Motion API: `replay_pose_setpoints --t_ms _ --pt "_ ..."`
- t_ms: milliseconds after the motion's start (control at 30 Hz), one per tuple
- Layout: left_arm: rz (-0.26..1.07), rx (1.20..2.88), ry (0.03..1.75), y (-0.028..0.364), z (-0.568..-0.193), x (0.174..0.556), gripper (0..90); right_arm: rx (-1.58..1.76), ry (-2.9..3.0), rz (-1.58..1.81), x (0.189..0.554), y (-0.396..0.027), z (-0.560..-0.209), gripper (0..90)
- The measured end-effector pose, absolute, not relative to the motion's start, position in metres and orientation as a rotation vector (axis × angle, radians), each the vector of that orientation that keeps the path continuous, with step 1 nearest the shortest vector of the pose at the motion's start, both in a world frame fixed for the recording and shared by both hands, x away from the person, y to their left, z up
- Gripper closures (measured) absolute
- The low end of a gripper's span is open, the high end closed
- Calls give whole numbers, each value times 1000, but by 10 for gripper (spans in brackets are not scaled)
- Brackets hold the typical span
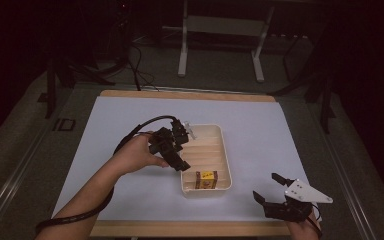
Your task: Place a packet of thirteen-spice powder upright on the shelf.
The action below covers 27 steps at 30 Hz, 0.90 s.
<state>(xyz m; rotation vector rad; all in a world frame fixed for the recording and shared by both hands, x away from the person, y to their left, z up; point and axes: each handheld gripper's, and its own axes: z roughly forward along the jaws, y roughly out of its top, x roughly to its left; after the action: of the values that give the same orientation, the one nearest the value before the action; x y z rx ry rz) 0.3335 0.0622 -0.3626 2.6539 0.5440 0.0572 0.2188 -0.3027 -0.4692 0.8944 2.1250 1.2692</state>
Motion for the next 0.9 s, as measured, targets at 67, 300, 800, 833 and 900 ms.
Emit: replay_pose_setpoints --t_ms 67,300,800,833,900 --pt "16 2634 558 69 -363 334 216 895 2127 1268 219 -303 -469 142" --pt "81 2556 646 95 -363 333 97 895 2126 1264 219 -302 -469 142" --pt "249 2358 789 134 -389 325 12 894 2124 1263 218 -302 -469 142" --pt "246 2342 795 136 -391 325 12 894 2124 1263 218 -302 -469 142" --pt "250 2316 813 141 -397 323 12 893 2123 1263 218 -302 -469 142"
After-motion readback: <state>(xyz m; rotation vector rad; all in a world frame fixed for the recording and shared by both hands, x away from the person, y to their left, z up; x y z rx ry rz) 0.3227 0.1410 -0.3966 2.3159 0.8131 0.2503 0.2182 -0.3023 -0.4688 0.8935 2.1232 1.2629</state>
